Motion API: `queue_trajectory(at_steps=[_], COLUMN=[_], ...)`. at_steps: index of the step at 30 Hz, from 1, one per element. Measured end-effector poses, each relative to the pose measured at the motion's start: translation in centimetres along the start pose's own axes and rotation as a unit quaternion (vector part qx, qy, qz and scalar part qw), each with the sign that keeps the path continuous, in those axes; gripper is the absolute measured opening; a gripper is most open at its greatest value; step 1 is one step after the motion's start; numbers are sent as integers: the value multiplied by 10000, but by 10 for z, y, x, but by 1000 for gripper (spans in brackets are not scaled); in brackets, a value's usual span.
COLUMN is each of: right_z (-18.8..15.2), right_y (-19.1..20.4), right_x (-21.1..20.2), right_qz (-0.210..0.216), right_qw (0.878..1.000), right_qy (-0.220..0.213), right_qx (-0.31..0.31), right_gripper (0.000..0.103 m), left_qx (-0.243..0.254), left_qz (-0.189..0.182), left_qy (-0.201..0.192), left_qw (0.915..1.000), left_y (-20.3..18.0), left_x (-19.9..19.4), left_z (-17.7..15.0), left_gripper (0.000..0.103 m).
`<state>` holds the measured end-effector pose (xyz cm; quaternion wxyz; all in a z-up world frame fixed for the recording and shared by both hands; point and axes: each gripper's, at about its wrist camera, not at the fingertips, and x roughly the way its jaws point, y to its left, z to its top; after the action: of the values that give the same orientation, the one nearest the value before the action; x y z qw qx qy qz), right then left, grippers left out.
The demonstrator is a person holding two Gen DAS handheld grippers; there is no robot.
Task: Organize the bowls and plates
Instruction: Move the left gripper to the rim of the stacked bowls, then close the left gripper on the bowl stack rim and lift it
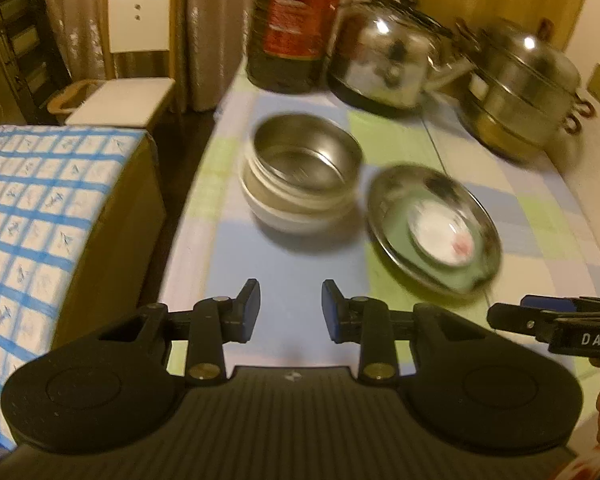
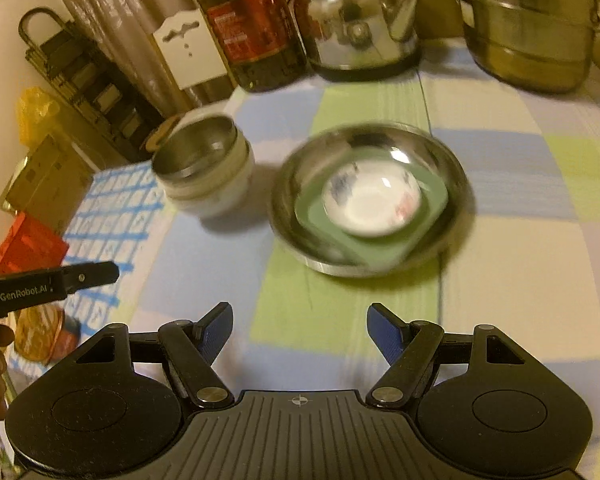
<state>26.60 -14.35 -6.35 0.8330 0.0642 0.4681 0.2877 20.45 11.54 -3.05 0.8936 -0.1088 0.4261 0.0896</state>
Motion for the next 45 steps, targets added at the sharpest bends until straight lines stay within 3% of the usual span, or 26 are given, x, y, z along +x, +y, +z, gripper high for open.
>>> queue_trajectory(at_steps=[5, 7, 14, 18, 21, 28, 45], right_z=[31, 44, 85, 100, 105, 111, 118], right_y=[13, 19, 31, 32, 29, 23, 25], right_x=[26, 38, 78, 102, 115, 129, 140], right_qz=[141, 229, 605, 672, 770, 848, 879], right_qw=[9995, 9990, 9959, 9951, 9939, 9932, 9946], right_qy=[-285, -382, -662, -679, -689, -651, -404], right_qx=[11, 1, 155, 247, 381, 457, 373], right_gripper=[73, 62, 53, 40, 23, 8, 5], left_qx=[-16, -7, 46, 69, 122, 204, 139], left_qz=[66, 46, -80, -144, -174, -262, -292], left_qy=[-213, -294, -343, -232, -129, 8, 239], left_qw=[9998, 9996, 9994, 9996, 9997, 9994, 9992], left_y=[19, 24, 31, 32, 33, 36, 40], left_x=[18, 25, 62, 83, 96, 111, 129], left_z=[34, 46, 86, 98, 101, 103, 104], left_gripper=[30, 30, 29, 29, 29, 12, 12])
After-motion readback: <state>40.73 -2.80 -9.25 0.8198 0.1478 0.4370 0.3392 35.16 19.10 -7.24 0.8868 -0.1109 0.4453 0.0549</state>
